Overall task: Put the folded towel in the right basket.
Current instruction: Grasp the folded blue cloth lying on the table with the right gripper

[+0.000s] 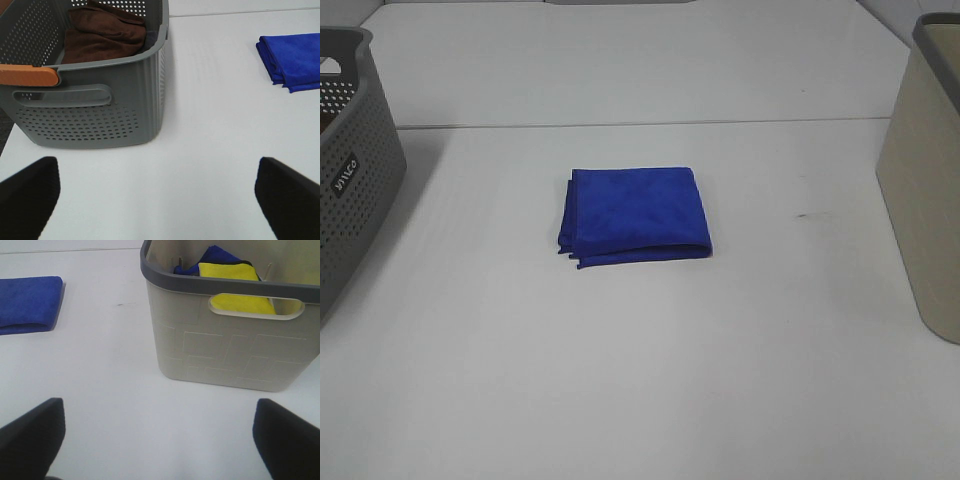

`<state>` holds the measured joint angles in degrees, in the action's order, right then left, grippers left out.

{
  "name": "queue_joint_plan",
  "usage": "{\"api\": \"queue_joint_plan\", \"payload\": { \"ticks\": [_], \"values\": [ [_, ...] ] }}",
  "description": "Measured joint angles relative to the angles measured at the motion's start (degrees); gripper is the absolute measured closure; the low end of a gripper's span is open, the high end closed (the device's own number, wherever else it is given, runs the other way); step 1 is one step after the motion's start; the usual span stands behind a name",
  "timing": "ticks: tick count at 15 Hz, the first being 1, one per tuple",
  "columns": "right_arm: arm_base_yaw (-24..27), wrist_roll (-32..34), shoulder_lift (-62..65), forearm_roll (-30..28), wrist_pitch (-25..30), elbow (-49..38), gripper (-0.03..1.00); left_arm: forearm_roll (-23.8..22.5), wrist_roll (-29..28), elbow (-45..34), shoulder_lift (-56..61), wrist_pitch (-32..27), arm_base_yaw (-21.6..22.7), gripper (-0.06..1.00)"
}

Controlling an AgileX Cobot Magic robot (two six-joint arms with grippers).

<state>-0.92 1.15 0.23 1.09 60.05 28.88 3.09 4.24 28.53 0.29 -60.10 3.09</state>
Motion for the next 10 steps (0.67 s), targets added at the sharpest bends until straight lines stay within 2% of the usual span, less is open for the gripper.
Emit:
{"api": "queue_joint_plan", "payload": {
  "ticks": [10],
  "values": [
    [0.0,0.0,0.0,0.0,0.0,0.0,0.0,0.0,0.0,0.0,0.0,0.0,0.0,-0.04]
  ]
}}
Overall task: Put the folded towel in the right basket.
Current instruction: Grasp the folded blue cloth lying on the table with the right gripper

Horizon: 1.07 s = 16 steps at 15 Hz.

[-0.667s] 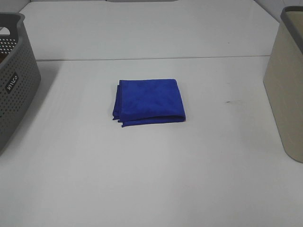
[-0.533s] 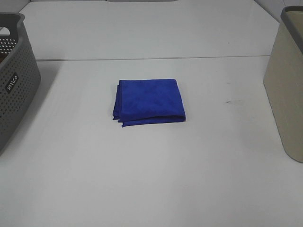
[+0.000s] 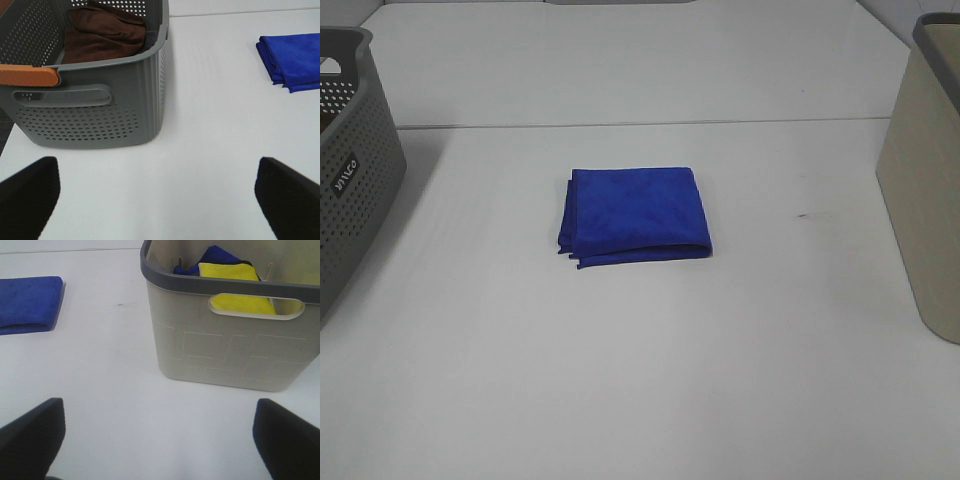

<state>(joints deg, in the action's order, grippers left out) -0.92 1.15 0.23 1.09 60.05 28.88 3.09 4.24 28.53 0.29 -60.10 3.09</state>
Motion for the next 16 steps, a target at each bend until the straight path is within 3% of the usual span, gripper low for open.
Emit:
{"api": "queue_joint_plan", "payload": {
  "ticks": [16],
  "values": [
    [0.0,0.0,0.0,0.0,0.0,0.0,0.0,0.0,0.0,0.0,0.0,0.0,0.0,-0.04]
  ]
}}
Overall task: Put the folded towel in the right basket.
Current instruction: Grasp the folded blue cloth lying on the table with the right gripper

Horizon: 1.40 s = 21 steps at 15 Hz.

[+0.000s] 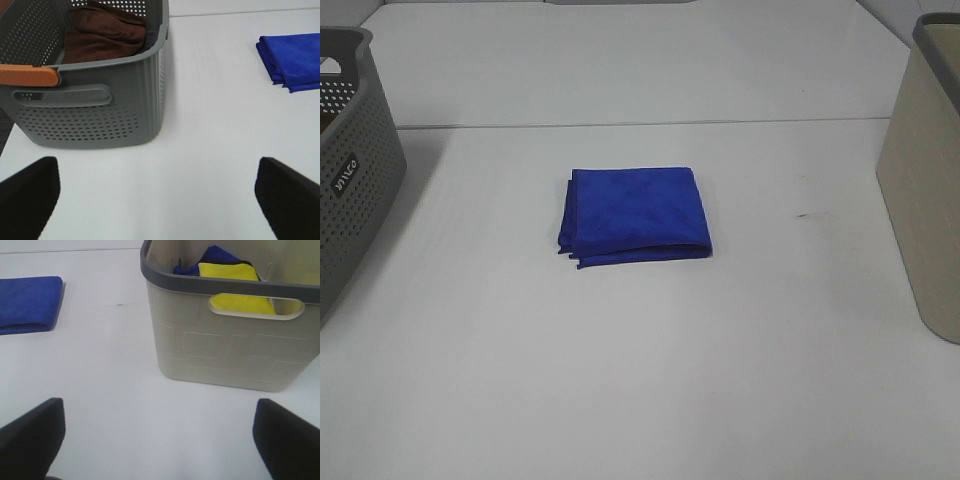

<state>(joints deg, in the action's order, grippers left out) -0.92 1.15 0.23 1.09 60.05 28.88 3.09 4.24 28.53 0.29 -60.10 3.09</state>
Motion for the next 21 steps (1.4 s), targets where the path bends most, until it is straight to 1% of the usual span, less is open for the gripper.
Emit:
{"api": "queue_joint_plan", "payload": {
  "ticks": [21],
  "values": [
    [0.0,0.0,0.0,-0.2,0.0,0.0,0.0,0.0,0.0,0.0,0.0,0.0,0.0,-0.04]
  ]
}}
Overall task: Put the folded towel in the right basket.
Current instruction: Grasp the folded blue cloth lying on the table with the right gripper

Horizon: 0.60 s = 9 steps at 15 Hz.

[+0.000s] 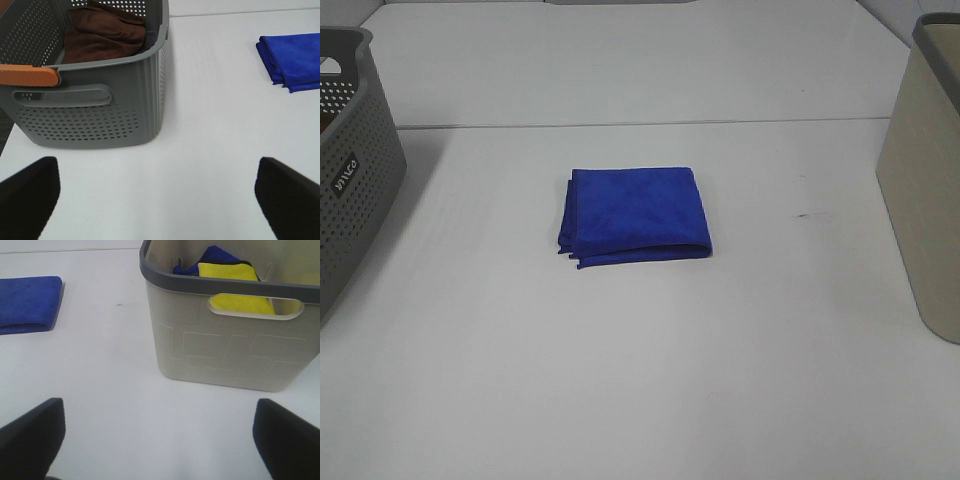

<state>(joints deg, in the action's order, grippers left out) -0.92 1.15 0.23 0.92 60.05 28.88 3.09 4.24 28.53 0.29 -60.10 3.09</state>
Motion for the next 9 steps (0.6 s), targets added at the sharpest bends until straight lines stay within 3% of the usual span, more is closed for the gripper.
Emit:
{"api": "queue_joint_plan", "payload": {
  "ticks": [6,9],
  "values": [
    [0.0,-0.1,-0.1,-0.9,0.2,0.2,0.0,0.0,0.0,0.0,0.0,0.0,0.0,-0.04],
    [0.0,-0.1,-18.4,2.1,4.6,11.6,0.0,0.0,0.0,0.0,0.0,0.0,0.0,-0.04]
  ]
}}
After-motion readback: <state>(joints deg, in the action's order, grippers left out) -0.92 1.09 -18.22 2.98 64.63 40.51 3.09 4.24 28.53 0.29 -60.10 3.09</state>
